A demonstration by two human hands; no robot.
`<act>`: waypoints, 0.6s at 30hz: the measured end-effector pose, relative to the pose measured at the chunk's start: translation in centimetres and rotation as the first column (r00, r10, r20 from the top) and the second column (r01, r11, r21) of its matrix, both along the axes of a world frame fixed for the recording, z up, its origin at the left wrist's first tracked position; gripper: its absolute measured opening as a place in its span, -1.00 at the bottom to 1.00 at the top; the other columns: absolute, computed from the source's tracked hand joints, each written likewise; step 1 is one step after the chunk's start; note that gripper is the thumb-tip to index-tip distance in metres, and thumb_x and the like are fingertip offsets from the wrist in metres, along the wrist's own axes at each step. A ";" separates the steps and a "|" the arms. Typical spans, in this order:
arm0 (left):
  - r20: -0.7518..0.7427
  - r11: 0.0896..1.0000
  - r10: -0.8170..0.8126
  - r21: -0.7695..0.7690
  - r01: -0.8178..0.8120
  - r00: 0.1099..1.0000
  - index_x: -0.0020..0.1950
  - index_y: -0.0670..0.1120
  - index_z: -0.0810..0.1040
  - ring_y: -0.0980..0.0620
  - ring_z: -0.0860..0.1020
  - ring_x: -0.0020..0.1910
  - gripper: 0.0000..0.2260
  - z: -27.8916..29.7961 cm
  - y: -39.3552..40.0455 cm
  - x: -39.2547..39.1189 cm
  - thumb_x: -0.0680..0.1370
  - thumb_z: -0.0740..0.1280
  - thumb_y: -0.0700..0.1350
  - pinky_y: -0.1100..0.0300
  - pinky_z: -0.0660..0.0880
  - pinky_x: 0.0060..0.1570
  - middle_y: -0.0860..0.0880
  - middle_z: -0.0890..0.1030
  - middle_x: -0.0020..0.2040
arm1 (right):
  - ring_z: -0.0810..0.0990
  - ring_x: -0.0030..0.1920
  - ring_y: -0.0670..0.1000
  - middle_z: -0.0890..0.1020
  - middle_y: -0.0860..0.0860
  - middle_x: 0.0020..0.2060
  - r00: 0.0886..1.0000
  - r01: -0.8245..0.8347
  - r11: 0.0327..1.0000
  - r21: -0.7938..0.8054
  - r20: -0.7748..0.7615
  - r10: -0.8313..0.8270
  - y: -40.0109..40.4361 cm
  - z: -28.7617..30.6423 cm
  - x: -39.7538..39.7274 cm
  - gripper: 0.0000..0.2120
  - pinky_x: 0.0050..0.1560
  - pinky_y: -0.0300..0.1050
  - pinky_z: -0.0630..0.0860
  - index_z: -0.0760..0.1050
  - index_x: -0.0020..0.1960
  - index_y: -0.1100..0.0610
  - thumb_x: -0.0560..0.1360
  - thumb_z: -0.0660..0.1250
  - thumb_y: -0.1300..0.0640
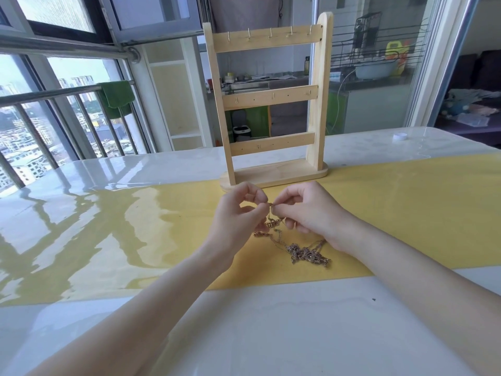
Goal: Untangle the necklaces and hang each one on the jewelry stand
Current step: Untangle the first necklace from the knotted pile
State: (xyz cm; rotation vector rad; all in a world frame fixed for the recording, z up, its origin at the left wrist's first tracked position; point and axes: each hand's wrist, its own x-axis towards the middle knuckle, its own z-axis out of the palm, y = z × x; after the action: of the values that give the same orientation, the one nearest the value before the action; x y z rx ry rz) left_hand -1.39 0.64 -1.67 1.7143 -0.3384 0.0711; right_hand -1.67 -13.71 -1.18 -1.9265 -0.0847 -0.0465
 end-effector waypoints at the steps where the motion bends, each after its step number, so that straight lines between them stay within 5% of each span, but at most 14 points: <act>1: -0.037 1.000 -0.007 -0.016 0.007 0.999 -0.17 -0.17 0.45 0.15 0.45 -0.44 -0.87 -0.1 0.1 0.2 0.53 0.27 -0.37 0.30 0.49 -0.35 -0.02 0.45 -0.24 | 0.46 -0.51 -0.12 0.53 -0.02 -0.43 0.999 0.022 1.000 0.012 0.031 -0.022 0.0 0.0 0.0 -0.92 -0.57 -0.29 0.27 0.55 -0.20 0.16 0.46 0.38 0.28; 8: -0.361 0.979 -0.205 -0.077 0.190 0.910 -0.07 -0.22 0.59 0.15 0.50 -0.37 -0.91 -0.4 0.7 0.9 0.54 0.35 -0.20 0.36 0.50 -0.23 -0.01 0.50 -0.33 | 0.40 -0.53 -0.12 0.52 -0.01 -0.40 0.995 0.020 0.995 0.095 0.100 -0.030 -0.3 0.0 0.0 -0.92 -0.57 -0.28 0.25 0.56 -0.20 0.18 0.47 0.38 0.28; 13: -0.267 0.997 -0.065 -0.061 0.051 0.961 -0.17 -0.17 0.58 0.15 0.51 -0.33 -0.89 -0.4 0.8 1.3 0.55 0.33 -0.22 0.31 0.50 -0.11 -0.01 0.57 -0.27 | 0.38 -0.52 -0.12 0.51 -0.02 -0.43 0.998 -0.018 0.990 0.141 0.057 0.010 -0.7 0.2 0.1 -0.94 -0.58 -0.33 0.24 0.57 -0.19 0.21 0.44 0.44 0.26; 18: 0.048 0.975 0.118 0.182 -0.125 0.992 -0.14 -0.09 0.51 0.30 0.54 -0.37 -0.90 -0.9 0.1 1.2 0.58 0.27 -0.19 0.29 0.48 -0.21 0.07 0.60 -0.22 | 0.39 -0.55 -0.15 0.54 -0.01 -0.42 0.998 -0.053 0.990 0.132 -0.025 0.056 -0.4 0.4 -0.2 -0.93 -0.61 -0.34 0.19 0.54 -0.13 0.23 0.45 0.42 0.25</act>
State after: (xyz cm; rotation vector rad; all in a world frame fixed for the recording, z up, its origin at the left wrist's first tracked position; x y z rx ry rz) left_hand -0.22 0.76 -2.57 1.9187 -0.2738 0.1651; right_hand -1.84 -14.16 -0.80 -1.7920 -0.1123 0.0118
